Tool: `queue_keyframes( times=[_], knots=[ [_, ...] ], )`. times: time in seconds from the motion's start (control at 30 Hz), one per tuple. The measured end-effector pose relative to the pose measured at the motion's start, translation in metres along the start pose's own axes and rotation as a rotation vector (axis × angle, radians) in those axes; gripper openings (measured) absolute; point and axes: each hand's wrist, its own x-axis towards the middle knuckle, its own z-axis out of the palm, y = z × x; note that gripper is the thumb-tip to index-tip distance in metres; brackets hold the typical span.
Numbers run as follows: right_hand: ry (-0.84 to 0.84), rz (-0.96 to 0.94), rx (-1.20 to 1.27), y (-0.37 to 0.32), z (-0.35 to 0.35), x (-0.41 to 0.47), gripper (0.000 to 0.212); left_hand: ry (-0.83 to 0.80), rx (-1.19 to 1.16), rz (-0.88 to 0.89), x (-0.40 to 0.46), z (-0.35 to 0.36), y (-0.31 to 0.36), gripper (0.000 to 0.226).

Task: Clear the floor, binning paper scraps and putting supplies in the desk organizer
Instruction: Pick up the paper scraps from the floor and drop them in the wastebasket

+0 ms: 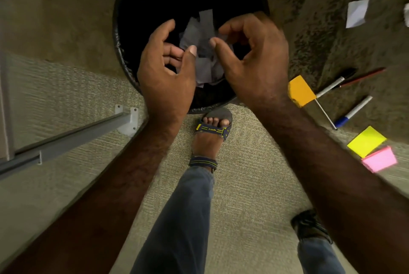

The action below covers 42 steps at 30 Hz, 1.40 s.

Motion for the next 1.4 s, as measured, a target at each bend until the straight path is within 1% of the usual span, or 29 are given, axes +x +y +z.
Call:
queue_keyframes(
  times=[0.13, 0.3, 0.43, 0.57, 0.63, 0.7, 0.8, 0.87, 0.93, 1.0, 1.1, 1.2, 1.33, 1.4],
  knots=[
    [0.078, 0.041, -0.012, 0.022, -0.021, -0.015, 0.012, -0.023, -0.019, 0.030, -0.014, 0.026, 0.019, 0.036],
    [0.138, 0.104, -0.024, 0.070, -0.055, -0.036, 0.005, -0.071, -0.042, 0.139, -0.033, 0.074, 0.055, 0.026],
    [0.099, 0.150, -0.067, 0.120, -0.086, -0.045, 0.006, -0.160, -0.103, 0.172, -0.055, 0.123, 0.086, 0.024],
    [0.126, 0.183, -0.203, 0.167, -0.118, -0.048, 0.005, -0.199, -0.110, 0.204, -0.076, 0.182, 0.107, 0.025],
    [0.135, 0.200, -0.231, 0.193, -0.135, -0.047, 0.008, -0.262, -0.102, 0.227, -0.083, 0.216, 0.110, 0.026],
    [0.125, 0.215, -0.250, 0.220, -0.151, -0.045, 0.007, -0.352, -0.049, 0.313, -0.089, 0.251, 0.105, 0.026],
    [0.063, 0.274, -0.328, 0.263, -0.172, -0.037, 0.014, -0.519, 0.158, 0.457, -0.092, 0.302, 0.093, 0.032],
    [0.062, 0.293, -0.390, 0.289, -0.181, -0.030, 0.018, -0.528, 0.262, 0.550, -0.093, 0.332, 0.084, 0.029],
    [0.068, 0.281, -0.428, 0.316, -0.187, -0.024, 0.021, -0.517, 0.310, 0.624, -0.091, 0.360, 0.074, 0.028],
    [0.049, 0.288, -0.457, 0.344, -0.192, -0.019, 0.027, -0.553, 0.338, 0.617, -0.087, 0.386, 0.068, 0.030],
    [-0.002, 0.342, -0.473, 0.381, -0.196, -0.010, 0.038, -0.628, 0.427, 0.535, -0.079, 0.421, 0.062, 0.038],
    [-0.011, 0.375, -0.464, 0.410, -0.196, 0.000, 0.043, -0.633, 0.482, 0.547, -0.072, 0.449, 0.054, 0.043],
    [0.052, 0.390, -0.483, 0.440, -0.198, 0.017, 0.046, -0.619, 0.608, 0.515, -0.062, 0.485, 0.043, 0.046],
    [0.067, 0.390, -0.508, 0.453, -0.200, 0.026, 0.048, -0.603, 0.604, 0.496, -0.057, 0.500, 0.040, 0.047]
  ],
)
